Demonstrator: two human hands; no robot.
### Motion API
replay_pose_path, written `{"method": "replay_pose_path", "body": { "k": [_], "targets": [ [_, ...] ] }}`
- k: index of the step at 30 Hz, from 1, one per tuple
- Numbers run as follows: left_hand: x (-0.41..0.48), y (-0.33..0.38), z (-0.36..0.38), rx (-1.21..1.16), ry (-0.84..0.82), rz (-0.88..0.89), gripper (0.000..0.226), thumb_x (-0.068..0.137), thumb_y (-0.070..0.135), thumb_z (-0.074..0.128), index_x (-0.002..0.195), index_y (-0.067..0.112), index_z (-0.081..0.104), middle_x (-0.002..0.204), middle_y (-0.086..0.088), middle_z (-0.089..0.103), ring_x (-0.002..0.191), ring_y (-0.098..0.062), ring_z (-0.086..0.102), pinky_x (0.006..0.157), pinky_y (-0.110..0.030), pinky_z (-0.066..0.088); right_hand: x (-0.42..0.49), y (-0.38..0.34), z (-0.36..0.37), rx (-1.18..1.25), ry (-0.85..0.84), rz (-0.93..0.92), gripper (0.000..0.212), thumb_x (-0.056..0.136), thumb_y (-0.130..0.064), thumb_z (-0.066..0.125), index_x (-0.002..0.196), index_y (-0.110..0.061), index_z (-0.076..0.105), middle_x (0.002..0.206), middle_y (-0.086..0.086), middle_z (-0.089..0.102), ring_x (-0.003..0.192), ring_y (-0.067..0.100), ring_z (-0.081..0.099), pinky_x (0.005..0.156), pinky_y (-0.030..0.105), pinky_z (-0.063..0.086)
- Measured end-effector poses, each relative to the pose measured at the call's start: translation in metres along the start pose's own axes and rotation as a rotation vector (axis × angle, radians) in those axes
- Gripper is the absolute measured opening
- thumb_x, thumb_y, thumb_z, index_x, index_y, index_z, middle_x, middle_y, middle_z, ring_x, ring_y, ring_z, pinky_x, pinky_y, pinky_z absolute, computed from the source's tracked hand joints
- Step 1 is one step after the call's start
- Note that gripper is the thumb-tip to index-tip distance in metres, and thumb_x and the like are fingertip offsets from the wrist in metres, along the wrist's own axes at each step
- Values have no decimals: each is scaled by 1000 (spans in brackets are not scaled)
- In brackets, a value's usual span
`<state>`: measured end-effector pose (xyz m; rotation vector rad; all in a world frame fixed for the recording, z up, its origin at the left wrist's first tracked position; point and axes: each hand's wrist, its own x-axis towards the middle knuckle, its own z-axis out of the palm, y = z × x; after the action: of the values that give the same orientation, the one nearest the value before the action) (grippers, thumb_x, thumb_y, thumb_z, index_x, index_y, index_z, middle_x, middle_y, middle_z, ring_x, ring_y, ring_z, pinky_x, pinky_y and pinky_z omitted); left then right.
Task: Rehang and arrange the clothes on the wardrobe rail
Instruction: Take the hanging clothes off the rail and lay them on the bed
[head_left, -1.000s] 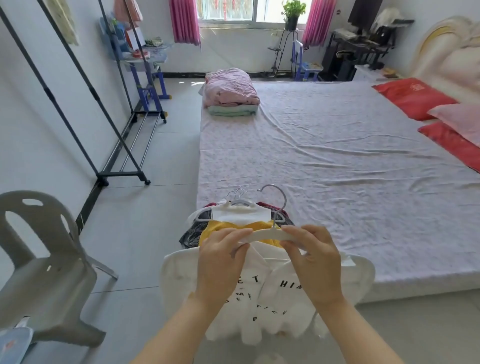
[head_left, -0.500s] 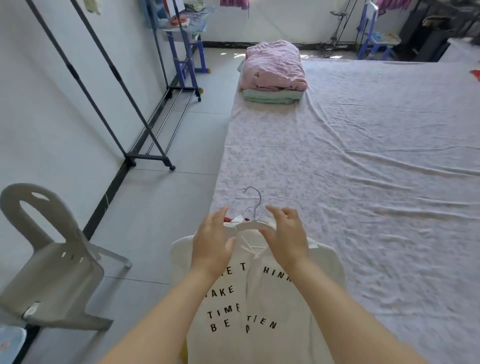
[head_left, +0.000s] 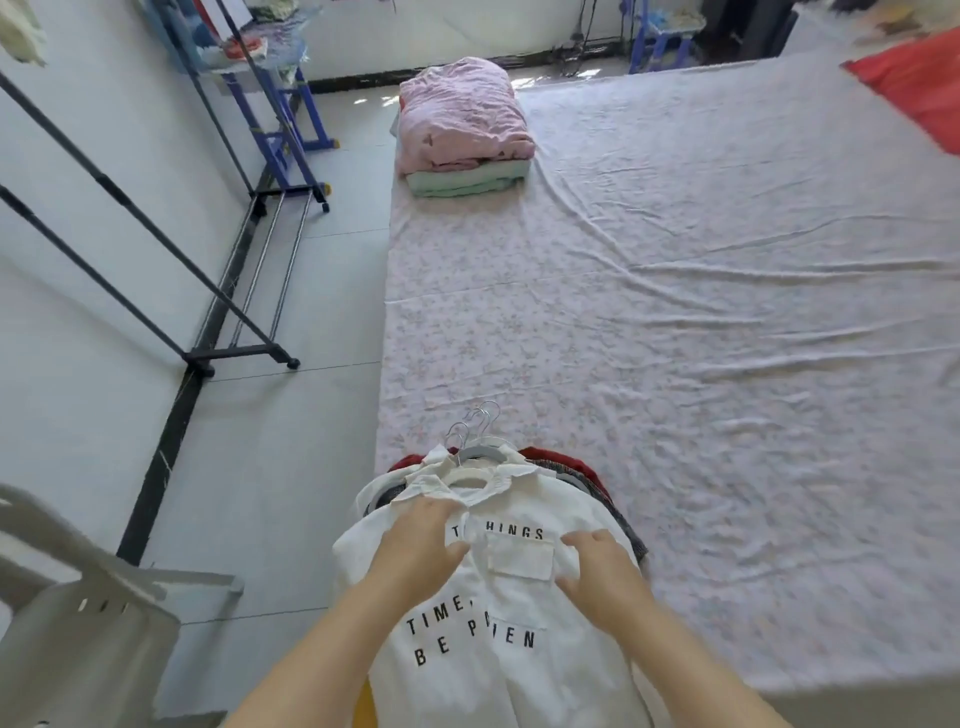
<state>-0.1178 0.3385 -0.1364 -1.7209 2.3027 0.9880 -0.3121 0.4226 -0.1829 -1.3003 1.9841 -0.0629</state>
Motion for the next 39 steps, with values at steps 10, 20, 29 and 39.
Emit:
{"method": "replay_pose_path", "body": {
  "k": [10, 20, 29, 39],
  "targets": [
    [-10, 76, 13, 400, -270, 522, 51, 91, 37, 50, 138, 27, 34, 140, 6, 42, 125, -13, 43, 101, -28, 38, -118, 44, 0, 272, 283, 367, 51, 90, -40, 52, 135, -17, 42, 135, 3, 39, 125, 20, 40, 100, 26, 35],
    [-122, 147, 76, 564, -527, 1141, 49, 93, 34, 49, 138, 25, 34, 139, 4, 42, 123, -14, 46, 100, -29, 40, -329, 34, 103, 491, 712, 926, 49, 88, -33, 58, 134, -27, 43, 130, 0, 45, 122, 16, 44, 101, 26, 35],
    [-333, 173, 173, 706, -758, 1619, 50, 92, 36, 50, 138, 25, 34, 134, 4, 45, 121, -12, 46, 99, -23, 36, -547, -7, 250, 718, 1000, 1441, 47, 90, -28, 57, 135, -22, 42, 132, 1, 45, 122, 13, 45, 100, 20, 33],
    [-630, 104, 274, 809, -963, 2030, 49, 92, 37, 49, 137, 29, 33, 134, 9, 45, 123, -8, 43, 103, -24, 34, -755, -94, 442, 981, 1238, 1899, 44, 93, -28, 51, 136, -23, 39, 133, 0, 40, 122, 13, 43, 99, 22, 35]
  ]
}}
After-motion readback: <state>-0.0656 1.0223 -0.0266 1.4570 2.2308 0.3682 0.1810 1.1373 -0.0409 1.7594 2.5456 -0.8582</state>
